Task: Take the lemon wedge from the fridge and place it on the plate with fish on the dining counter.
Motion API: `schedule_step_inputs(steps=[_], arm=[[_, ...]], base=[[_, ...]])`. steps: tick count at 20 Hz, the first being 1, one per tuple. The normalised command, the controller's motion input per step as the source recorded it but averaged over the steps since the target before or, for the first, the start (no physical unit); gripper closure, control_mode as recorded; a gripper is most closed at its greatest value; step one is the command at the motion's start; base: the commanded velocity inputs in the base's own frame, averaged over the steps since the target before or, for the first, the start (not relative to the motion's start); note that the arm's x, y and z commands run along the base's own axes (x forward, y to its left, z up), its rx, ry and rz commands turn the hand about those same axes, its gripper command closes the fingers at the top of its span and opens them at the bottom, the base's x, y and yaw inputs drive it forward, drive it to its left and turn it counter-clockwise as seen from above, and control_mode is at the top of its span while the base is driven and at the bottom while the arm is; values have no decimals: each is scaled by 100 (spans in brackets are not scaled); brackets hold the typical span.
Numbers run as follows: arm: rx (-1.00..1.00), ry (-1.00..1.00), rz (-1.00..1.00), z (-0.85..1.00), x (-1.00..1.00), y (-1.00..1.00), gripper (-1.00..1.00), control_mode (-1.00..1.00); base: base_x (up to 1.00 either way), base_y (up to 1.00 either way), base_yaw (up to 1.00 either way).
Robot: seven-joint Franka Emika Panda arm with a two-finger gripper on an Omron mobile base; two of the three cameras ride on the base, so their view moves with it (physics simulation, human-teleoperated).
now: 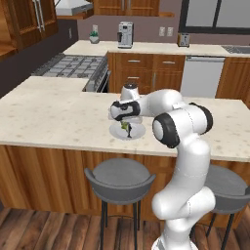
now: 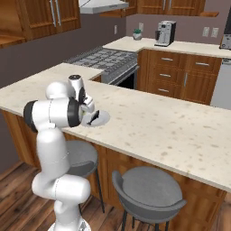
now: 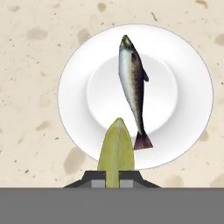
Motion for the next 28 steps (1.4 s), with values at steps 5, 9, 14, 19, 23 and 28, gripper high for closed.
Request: schedule_step_inputs(steps=[5, 9, 14, 19, 23, 28], arm=[[-1, -6, 0, -20, 26, 0, 100, -100], [-1, -10, 0, -13, 29, 0, 100, -100], [-1, -11, 0, -8, 29, 0, 100, -100], [0, -4, 0, -2, 14, 0, -100, -100], [0, 0, -3, 20, -4, 0, -100, -100], [3, 0, -7, 75, -47, 0, -100, -100]], base=[[0, 0, 0], [0, 0, 0], [0, 0, 0], [0, 0, 0], [0, 0, 0], [0, 0, 0]])
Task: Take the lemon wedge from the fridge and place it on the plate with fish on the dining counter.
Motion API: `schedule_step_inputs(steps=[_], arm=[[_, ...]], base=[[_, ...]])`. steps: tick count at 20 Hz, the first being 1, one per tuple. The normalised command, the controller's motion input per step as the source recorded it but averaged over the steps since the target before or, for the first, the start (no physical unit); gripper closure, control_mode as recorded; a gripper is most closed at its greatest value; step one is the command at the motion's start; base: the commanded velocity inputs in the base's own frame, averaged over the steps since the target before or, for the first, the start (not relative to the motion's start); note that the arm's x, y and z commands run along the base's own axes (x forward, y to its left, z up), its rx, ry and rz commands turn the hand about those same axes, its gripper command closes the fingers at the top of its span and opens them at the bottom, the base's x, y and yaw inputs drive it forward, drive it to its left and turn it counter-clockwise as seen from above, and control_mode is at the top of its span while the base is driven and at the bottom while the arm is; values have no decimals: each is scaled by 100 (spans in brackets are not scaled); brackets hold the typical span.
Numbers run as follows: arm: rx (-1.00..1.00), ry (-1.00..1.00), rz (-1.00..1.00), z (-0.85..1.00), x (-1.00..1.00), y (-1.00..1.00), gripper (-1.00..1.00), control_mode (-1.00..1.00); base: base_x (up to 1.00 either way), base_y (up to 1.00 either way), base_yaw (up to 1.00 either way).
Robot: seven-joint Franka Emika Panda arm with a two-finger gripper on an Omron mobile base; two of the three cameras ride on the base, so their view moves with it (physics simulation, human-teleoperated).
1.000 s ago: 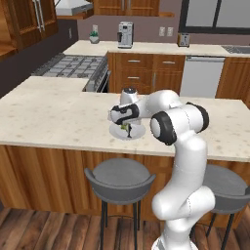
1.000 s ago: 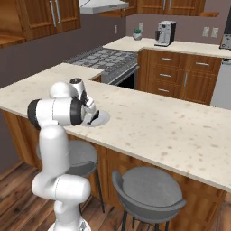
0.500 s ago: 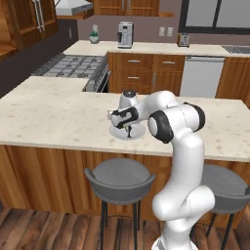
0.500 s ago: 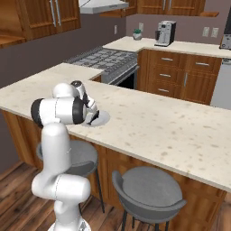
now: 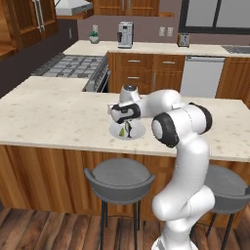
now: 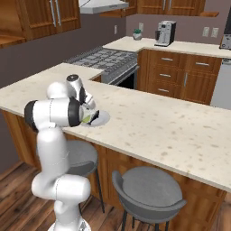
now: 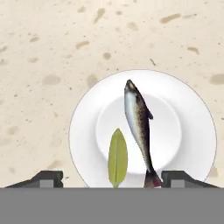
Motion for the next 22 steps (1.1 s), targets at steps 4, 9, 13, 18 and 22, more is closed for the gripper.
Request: schedule_step_inputs(steps=[4, 9, 13, 18, 22], arm=[[9, 0, -8, 83, -100, -19, -100, -100], [9, 6, -2, 11, -100, -49, -100, -100], [2, 1, -12, -15, -100, -19, -100, -100], [-15, -47, -6, -9, -100, -7, -100, -100], [-38, -71, 0, 0, -100, 33, -100, -100]], base=[[0, 0, 0], [0, 0, 0], [0, 0, 0], [0, 0, 0], [0, 0, 0]])
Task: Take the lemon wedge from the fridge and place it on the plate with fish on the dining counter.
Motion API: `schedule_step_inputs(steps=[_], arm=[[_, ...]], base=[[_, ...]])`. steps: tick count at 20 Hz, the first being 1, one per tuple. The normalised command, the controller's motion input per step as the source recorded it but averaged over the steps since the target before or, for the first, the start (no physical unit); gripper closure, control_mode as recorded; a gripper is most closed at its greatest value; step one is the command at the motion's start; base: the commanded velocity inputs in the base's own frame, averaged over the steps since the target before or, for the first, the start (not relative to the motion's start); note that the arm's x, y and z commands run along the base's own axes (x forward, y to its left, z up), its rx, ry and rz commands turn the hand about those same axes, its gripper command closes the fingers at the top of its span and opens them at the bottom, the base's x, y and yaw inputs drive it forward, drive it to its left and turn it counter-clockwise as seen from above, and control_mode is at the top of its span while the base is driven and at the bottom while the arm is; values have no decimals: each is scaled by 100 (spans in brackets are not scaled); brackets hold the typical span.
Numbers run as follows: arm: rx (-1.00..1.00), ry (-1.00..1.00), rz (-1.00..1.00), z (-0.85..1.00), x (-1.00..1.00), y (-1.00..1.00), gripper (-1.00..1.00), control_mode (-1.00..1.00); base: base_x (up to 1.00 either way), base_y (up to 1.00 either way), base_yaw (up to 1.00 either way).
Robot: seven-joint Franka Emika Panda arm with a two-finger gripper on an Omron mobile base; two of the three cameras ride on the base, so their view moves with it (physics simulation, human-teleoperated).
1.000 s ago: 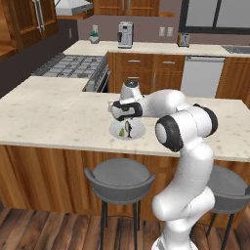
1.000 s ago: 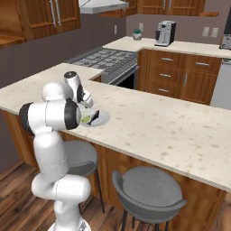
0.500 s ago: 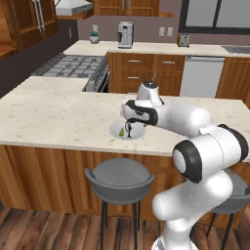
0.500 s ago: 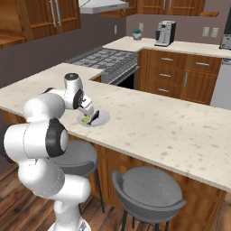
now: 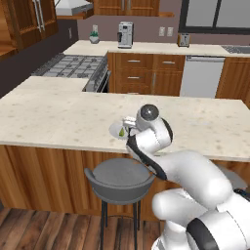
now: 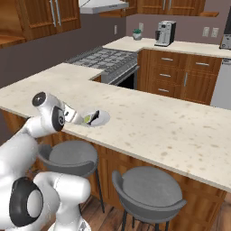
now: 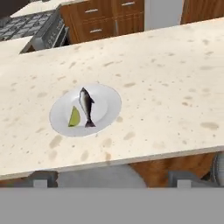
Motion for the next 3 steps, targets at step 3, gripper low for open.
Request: schedule_step_inputs(steps=[3], arm=[[-47, -34, 6, 5, -100, 65, -100, -100]], base=[[0, 0, 0]])
